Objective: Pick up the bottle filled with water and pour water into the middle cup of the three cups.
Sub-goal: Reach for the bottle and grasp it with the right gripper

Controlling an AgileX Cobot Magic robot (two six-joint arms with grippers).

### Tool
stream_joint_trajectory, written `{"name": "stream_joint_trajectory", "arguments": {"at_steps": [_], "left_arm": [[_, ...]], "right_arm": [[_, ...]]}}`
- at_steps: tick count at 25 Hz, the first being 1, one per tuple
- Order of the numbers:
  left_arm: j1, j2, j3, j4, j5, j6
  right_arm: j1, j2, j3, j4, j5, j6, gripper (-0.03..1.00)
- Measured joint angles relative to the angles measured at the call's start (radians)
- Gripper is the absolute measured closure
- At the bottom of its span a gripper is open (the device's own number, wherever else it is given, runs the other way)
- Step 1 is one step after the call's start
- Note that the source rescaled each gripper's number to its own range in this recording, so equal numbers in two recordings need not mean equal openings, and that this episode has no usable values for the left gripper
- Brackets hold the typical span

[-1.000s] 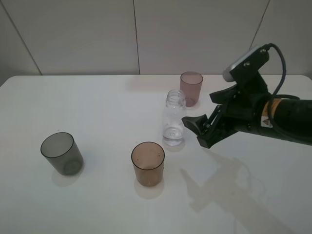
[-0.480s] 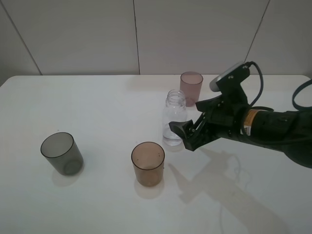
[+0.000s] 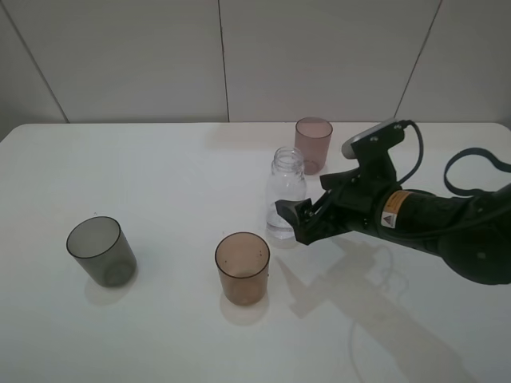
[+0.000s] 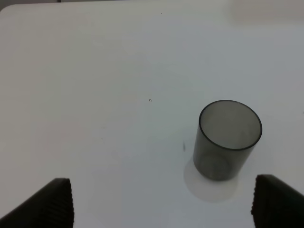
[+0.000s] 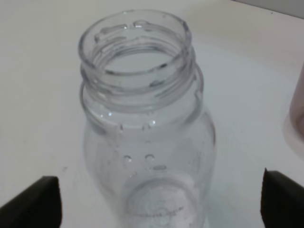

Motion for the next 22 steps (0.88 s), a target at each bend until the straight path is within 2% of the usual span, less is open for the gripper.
{"name": "stream_joint_trajectory", "arguments": {"at_steps": [22], "left_arm": [[0.000,0.000,0.000,0.000,0.000,0.000]], "right_arm": [[0.000,0.188,0.000,-0.007,-0.273,0.000,0.13]]}}
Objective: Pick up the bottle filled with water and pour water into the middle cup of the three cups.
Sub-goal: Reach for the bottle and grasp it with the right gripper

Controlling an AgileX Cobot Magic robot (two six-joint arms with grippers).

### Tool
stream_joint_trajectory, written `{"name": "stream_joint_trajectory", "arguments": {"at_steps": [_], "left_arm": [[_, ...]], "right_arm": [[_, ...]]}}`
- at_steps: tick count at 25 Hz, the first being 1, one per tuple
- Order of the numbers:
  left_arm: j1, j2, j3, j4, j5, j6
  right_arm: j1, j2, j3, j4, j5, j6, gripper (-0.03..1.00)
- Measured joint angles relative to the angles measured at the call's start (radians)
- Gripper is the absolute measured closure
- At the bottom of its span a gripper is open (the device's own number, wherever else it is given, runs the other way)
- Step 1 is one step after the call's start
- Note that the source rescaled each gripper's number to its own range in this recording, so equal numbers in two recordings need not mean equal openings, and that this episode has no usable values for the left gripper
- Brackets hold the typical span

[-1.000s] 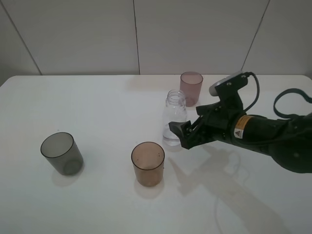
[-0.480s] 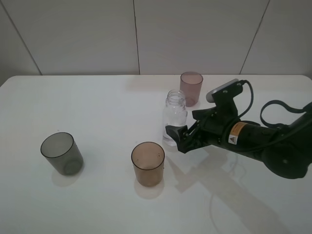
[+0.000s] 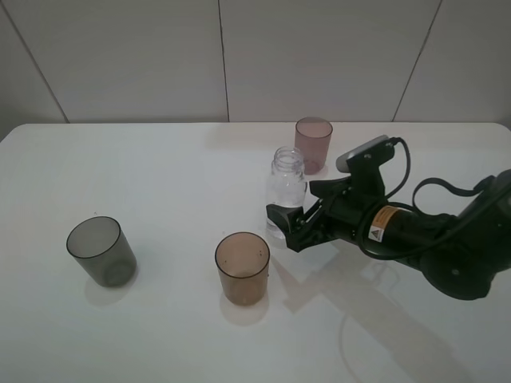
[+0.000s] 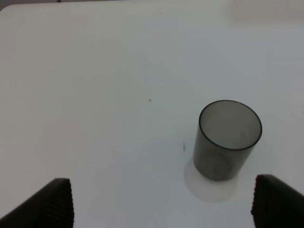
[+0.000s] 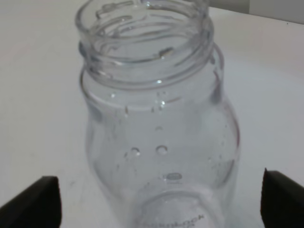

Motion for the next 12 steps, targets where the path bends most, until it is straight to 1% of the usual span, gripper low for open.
{"name": "stream_joint_trajectory", "arguments": {"at_steps": [12], "left_arm": [[0.000,0.000,0.000,0.000,0.000,0.000]], "right_arm": [[0.000,0.043,-0.069,0.000,-0.018,0.000,0.13]]}}
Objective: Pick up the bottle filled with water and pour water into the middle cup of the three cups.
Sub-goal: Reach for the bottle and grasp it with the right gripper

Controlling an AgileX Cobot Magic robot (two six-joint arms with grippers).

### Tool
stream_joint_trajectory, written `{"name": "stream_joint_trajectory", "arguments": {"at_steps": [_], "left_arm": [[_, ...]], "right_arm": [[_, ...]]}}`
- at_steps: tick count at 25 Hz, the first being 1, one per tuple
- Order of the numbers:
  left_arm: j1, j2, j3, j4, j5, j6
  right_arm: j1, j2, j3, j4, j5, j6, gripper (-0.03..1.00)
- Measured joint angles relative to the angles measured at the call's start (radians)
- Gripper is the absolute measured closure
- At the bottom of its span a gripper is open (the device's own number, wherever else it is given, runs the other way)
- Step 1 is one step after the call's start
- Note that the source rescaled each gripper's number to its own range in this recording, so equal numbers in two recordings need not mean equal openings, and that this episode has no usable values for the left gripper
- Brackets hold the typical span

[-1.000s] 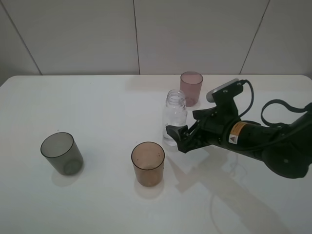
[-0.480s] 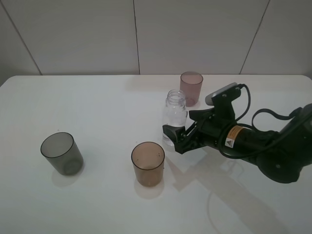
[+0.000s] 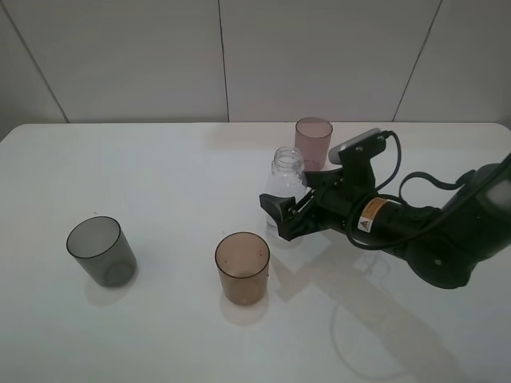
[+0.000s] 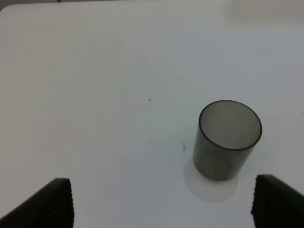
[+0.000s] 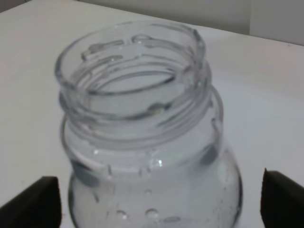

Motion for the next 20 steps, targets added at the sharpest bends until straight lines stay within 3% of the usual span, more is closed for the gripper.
{"name": "stream_joint_trajectory", "arguments": {"at_steps": [20], "left_arm": [[0.000,0.000,0.000,0.000,0.000,0.000]], "right_arm": [[0.001,0.089,-0.068,-0.017,-0.001,0.000,0.13]]}}
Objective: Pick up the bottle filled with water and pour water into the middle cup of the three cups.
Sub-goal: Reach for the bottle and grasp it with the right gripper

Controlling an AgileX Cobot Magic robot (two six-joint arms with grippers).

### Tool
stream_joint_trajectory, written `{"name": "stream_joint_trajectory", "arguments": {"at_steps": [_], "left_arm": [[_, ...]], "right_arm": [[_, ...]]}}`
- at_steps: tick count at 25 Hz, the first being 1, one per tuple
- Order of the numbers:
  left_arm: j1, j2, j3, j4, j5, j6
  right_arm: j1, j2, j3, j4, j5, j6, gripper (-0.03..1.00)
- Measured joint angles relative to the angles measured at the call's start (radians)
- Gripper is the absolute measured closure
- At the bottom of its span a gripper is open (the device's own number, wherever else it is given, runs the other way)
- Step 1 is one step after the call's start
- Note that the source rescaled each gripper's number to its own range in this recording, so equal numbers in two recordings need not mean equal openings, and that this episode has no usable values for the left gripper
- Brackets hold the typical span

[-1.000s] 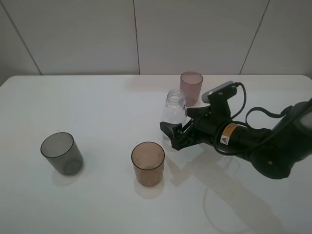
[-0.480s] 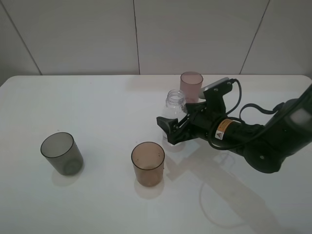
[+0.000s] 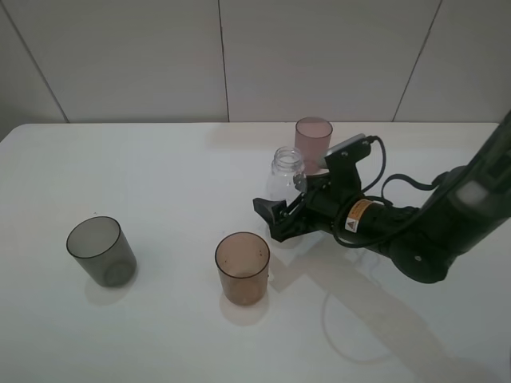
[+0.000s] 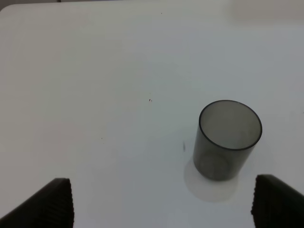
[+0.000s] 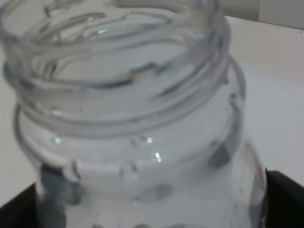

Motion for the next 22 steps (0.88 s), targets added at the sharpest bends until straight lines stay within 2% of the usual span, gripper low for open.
{"name": "stream_joint_trajectory", "arguments": {"at_steps": [9,10,11,12,14,15,22], "left_arm": [[0.000,0.000,0.000,0.000,0.000,0.000],[0.000,0.000,0.000,0.000,0.000,0.000],[0.000,0.000,0.000,0.000,0.000,0.000],[0.000,0.000,0.000,0.000,0.000,0.000],[0.000,0.000,0.000,0.000,0.000,0.000],[0.000,0.000,0.000,0.000,0.000,0.000],[0.000,0.000,0.000,0.000,0.000,0.000]], "right_arm": [[0.000,0.002,-0.028,-0.010,0.008,0.000,0.13],[0.000,0.002,-0.028,-0.012,0.009,0.000,0.17],[0.000,0.002,-0.028,-0.015,0.011,0.000,0.26],[0.000,0.002,-0.028,-0.017,0.013,0.000,0.42],[0.000,0.002,-0.028,-0.016,0.020,-0.003,0.94],[0.000,0.002,-0.028,-0.018,0.023,0.000,0.96],[0.000,0.002,-0.028,-0.020,0.024,0.000,0.97]]}}
